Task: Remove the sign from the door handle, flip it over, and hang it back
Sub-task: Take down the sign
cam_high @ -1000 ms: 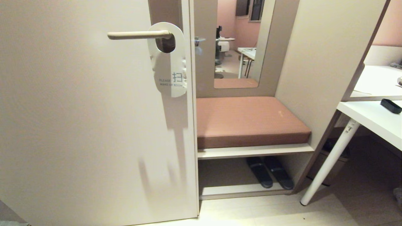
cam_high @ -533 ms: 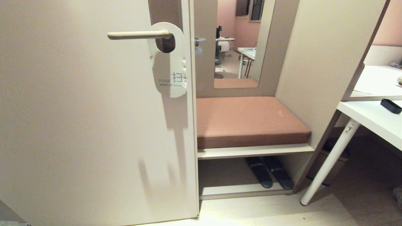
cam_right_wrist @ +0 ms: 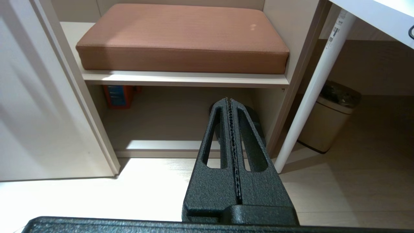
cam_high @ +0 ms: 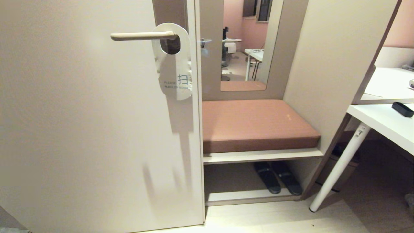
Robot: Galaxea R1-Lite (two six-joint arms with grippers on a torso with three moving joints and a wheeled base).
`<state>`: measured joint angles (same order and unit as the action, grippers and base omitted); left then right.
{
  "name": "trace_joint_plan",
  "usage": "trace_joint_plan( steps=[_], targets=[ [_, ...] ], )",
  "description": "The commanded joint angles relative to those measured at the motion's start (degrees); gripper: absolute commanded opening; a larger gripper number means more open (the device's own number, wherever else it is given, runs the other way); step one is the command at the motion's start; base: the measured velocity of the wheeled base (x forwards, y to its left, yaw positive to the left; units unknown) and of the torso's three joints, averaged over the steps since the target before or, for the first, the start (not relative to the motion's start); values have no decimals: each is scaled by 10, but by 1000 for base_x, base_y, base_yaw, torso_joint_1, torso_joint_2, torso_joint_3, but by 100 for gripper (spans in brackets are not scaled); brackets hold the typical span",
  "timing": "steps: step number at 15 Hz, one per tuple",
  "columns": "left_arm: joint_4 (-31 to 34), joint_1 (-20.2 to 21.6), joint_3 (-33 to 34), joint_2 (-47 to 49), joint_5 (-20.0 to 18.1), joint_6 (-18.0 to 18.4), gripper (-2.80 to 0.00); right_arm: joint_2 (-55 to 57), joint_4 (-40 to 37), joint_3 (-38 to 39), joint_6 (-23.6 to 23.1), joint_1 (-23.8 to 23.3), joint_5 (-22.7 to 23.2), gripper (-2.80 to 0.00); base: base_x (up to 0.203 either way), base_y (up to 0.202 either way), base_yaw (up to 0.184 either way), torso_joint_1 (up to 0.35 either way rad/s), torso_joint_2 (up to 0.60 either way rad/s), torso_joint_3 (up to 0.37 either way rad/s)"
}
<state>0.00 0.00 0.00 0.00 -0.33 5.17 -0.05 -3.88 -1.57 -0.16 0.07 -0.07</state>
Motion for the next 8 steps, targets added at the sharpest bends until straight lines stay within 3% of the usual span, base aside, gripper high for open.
trace_joint_plan(
  steps=[1,8],
  targets=[
    [-1,0,0,0,0,1,-280,0,-1,0,0,0,0,-280,0,0,0,0,0,0],
    [1,0,0,0,0,1,-280,0,0,0,0,0,0,-280,0,0,0,0,0,0]
  ],
)
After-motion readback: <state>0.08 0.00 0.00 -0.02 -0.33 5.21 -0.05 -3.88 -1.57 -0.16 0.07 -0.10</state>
